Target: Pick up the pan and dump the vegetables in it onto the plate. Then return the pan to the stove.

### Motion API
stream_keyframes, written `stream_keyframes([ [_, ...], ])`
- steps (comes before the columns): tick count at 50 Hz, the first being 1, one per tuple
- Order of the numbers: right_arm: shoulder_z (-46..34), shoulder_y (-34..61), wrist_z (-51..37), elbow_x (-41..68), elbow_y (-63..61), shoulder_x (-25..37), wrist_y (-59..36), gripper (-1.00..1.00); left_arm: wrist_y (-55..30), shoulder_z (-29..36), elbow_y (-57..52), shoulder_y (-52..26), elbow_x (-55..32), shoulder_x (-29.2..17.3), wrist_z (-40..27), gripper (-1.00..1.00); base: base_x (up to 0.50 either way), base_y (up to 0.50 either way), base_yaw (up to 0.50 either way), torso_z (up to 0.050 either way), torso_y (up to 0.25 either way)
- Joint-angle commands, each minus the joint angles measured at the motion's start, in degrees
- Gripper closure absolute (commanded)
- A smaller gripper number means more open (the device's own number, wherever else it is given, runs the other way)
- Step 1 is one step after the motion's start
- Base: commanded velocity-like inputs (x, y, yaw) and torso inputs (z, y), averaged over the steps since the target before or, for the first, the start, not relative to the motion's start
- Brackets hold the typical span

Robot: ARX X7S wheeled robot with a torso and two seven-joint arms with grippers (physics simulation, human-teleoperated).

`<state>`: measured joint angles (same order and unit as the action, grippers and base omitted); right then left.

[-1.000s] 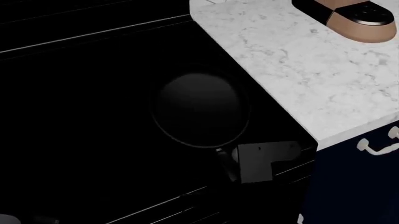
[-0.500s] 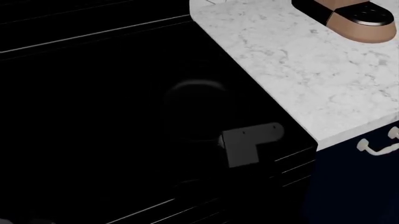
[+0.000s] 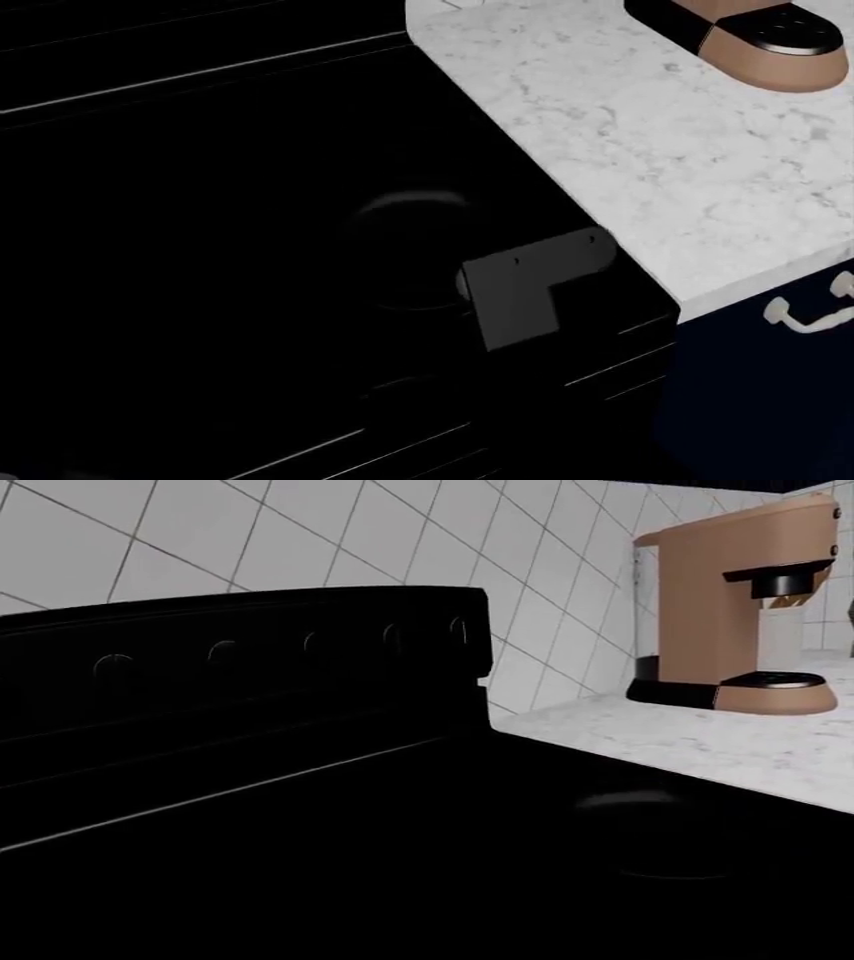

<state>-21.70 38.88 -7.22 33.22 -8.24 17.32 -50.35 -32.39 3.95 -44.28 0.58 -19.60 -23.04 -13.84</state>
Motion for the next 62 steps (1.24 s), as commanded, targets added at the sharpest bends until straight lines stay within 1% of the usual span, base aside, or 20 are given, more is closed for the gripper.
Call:
stream_keyframes([
  [1,3.5,-1.1,-4.7,2.1,-13.7,0.0,-8.8,-1.0,-0.1,-1.1,-0.2,0.1,0.8,1.0,1.1,-1.0,0.0,0.0,0.0,0.0,0.0],
  [25,7.8,-3.5,-12.1,7.9,-33.8,2.2,-17.0,-1.0,-0.2,-1.3,-0.6,0.5,-0.6,0.6,1.0,-1.0,0.0,0.0,0.0,0.0,0.0],
  [32,9.5,-6.6,-13.1,10.7,-39.5,2.3,-17.5,-1.0,1.0,-1.1,0.4,0.6,-0.3,0.6,1.2,-1.0,0.0,0.0,0.0,0.0,0.0],
  [38,9.7,-9.5,-15.1,12.0,-45.5,2.3,-17.6,-1.0,0.3,-0.2,-0.5,0.5,0.0,0.8,0.4,-1.0,0.0,0.0,0.0,0.0,0.0],
  [43,8.3,-12.4,-15.1,10.4,-46.9,4.4,-15.7,-1.0,0.3,-0.7,-1.2,1.0,-0.3,0.7,0.1,-1.0,0.0,0.0,0.0,0.0,0.0],
  [48,8.3,-18.0,-17.0,10.3,-51.0,5.9,-14.2,-1.0,1.7,-0.2,-0.2,1.3,0.1,0.9,0.4,-1.0,0.0,0.0,0.0,0.0,0.0],
  [50,6.3,-18.9,-19.9,11.5,-51.7,8.2,-11.4,-1.0,2.1,-0.2,0.4,1.2,0.1,0.9,0.5,-1.0,0.0,0.0,0.0,0.0,0.0],
  [51,4.1,-18.9,-23.3,11.8,-51.7,10.4,-8.6,-1.0,2.4,-0.3,0.4,1.3,0.1,1.0,0.5,-1.0,0.0,0.0,0.0,0.0,0.0],
  [52,2.4,-19.3,-25.0,13.2,-51.7,12.5,-5.8,-1.0,4.4,-1.3,0.6,1.6,0.1,1.8,0.1,-1.0,0.0,0.0,0.0,0.0,0.0],
  [53,1.2,-19.7,-26.6,13.3,-51.7,14.1,-3.9,-1.0,4.5,-1.7,0.5,1.7,0.1,1.8,-0.1,-1.0,0.0,0.0,0.0,0.0,0.0],
  [55,-0.2,-22.7,-28.0,12.5,-51.7,17.0,1.5,-1.0,4.8,-1.7,0.4,1.8,0.0,1.7,0.0,-1.0,0.0,0.0,0.0,0.0,0.0],
  [57,-3.1,-23.2,-30.9,13.1,-51.7,20.3,6.1,-1.0,4.3,-1.5,0.3,1.4,0.0,1.7,-0.2,-1.0,0.0,0.0,0.0,0.0,0.0],
  [59,-10.4,-21.0,-37.0,14.3,-51.7,25.9,13.1,-1.0,3.5,-1.1,-0.4,0.9,-0.1,1.7,-0.4,-1.0,0.0,0.0,0.0,0.0,0.0],
  [62,-19.5,-16.7,-43.7,14.9,-51.7,31.9,20.9,-1.0,3.6,-0.6,-0.4,0.5,0.8,1.7,-0.9,-1.0,0.0,0.0,0.0,0.0,0.0],
])
